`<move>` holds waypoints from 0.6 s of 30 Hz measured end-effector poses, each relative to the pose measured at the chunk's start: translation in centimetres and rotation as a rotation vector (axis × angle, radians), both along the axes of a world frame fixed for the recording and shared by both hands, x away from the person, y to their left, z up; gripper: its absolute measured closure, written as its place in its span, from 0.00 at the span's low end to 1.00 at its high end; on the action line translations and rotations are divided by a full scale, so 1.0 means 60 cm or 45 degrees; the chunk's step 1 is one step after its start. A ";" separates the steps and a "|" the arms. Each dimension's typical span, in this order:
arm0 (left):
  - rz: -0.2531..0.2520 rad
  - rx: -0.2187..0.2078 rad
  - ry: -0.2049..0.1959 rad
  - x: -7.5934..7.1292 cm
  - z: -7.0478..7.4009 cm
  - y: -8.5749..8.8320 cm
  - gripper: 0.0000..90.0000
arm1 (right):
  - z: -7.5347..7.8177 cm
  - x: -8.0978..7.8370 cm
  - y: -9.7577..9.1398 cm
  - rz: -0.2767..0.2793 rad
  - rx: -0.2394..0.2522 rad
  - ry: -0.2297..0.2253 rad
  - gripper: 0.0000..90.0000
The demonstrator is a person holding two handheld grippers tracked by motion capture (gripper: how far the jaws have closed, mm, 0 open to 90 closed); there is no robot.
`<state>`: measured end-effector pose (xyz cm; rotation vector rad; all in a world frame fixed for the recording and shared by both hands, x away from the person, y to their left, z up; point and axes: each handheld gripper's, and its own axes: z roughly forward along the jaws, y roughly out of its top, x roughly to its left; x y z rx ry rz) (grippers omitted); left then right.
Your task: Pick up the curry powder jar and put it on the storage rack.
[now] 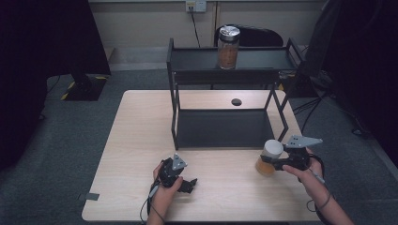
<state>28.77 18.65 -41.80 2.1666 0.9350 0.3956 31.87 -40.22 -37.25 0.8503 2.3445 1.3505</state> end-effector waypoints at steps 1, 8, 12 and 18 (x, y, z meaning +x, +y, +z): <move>0.000 0.000 0.000 0.000 0.000 0.000 0.00 | 0.001 0.003 0.001 0.005 0.004 0.004 0.39; 0.000 0.000 0.000 0.000 0.000 0.000 0.00 | 0.014 0.023 0.014 0.021 0.022 0.039 0.39; 0.001 0.000 0.000 0.000 0.000 0.000 0.00 | 0.026 0.035 0.026 0.028 0.016 0.055 0.38; 0.001 0.000 0.000 0.000 0.000 0.000 0.00 | 0.041 0.053 0.038 0.043 0.023 0.059 0.38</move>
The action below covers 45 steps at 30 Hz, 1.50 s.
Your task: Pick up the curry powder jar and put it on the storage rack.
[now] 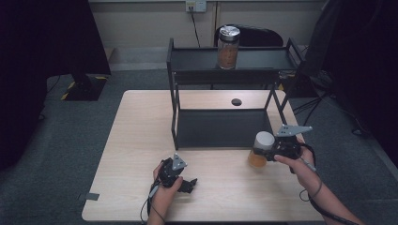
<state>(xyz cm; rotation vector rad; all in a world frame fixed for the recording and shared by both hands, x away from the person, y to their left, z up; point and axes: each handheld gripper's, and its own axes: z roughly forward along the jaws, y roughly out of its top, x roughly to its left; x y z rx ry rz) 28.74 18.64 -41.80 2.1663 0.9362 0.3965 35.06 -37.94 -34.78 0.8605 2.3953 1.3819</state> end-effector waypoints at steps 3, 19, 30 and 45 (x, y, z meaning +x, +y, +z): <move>0.003 0.000 0.000 -0.001 0.000 0.000 0.00 | 0.011 0.007 0.007 0.005 -0.014 -0.008 0.38; 0.008 0.000 0.000 -0.002 0.000 -0.001 0.00 | 0.065 0.051 0.038 0.035 -0.041 -0.001 0.38; 0.008 0.000 0.000 -0.002 0.000 -0.001 0.00 | 0.107 0.079 0.045 0.021 -0.037 -0.003 0.38; 0.008 0.000 0.000 -0.002 0.000 -0.001 0.00 | 0.177 0.098 0.045 0.000 -0.066 -0.049 0.38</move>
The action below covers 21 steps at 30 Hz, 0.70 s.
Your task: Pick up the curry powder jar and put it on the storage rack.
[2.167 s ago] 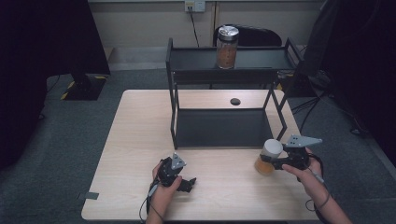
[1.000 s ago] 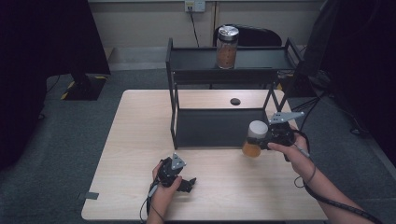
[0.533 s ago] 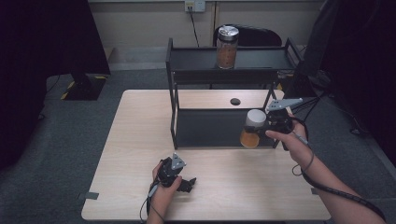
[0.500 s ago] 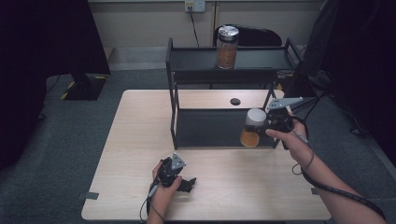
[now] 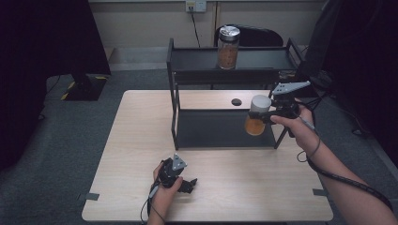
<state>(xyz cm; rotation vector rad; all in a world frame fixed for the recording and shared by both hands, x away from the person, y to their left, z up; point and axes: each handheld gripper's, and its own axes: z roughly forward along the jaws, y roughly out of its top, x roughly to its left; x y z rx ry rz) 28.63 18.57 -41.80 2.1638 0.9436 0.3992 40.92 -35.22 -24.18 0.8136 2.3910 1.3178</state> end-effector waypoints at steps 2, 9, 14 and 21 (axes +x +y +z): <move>0.000 0.000 0.000 0.000 0.000 0.000 0.00 | 0.008 0.002 0.000 0.002 0.001 -0.002 0.38; 0.000 0.000 -0.001 0.000 0.000 0.000 0.00 | 0.035 0.009 -0.008 0.009 0.039 0.005 0.38; 0.000 -0.001 0.000 0.000 0.000 0.000 0.00 | 0.062 0.010 -0.013 0.009 0.046 -0.003 0.38; 0.000 0.000 0.000 0.000 0.000 0.000 0.00 | 0.104 0.010 -0.017 0.009 0.039 -0.026 0.38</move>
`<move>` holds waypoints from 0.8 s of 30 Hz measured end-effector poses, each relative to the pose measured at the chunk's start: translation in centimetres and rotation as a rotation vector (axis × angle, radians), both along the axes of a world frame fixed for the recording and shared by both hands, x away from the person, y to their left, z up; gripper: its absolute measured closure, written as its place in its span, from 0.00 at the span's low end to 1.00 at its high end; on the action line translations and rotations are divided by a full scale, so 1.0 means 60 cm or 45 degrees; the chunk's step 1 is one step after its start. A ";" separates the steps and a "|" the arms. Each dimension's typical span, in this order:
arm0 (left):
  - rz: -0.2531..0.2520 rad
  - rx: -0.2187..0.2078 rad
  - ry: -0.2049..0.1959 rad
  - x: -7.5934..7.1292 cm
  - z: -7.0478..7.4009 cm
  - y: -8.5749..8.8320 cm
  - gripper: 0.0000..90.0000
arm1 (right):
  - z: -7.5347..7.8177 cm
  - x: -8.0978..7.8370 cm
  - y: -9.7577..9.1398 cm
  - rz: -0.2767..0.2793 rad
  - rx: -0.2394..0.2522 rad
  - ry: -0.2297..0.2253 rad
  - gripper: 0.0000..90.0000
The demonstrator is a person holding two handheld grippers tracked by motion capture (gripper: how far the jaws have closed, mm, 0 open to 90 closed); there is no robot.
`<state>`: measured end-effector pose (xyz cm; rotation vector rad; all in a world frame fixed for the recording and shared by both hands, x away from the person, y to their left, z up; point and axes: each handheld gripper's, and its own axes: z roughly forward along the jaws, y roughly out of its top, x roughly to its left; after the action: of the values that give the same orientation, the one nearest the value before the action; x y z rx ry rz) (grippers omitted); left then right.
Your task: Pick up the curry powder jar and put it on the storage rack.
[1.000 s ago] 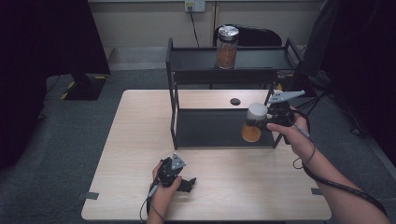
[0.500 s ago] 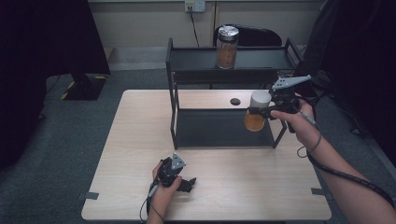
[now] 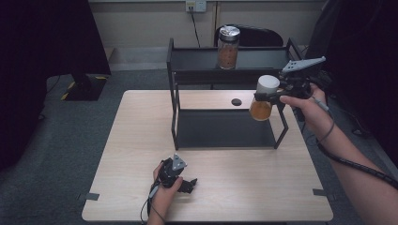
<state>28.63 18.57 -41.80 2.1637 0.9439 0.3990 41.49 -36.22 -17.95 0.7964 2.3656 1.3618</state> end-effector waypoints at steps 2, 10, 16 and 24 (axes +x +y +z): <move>0.000 0.001 0.001 0.000 0.000 0.000 0.00 | 0.009 -0.002 0.000 -0.004 -0.003 -0.007 0.38; 0.000 0.000 0.000 0.000 0.000 0.000 0.00 | 0.042 -0.001 0.001 -0.020 0.005 -0.011 0.38; 0.000 0.000 0.000 0.000 0.000 0.000 0.00 | 0.066 0.001 0.003 -0.016 0.011 -0.014 0.38; -0.001 0.001 0.000 0.000 0.000 0.000 0.00 | 0.105 0.003 0.015 -0.013 -0.001 -0.035 0.38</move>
<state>28.63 18.58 -41.79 2.1642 0.9435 0.3990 41.70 -35.33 -11.64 0.7837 2.3380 1.3586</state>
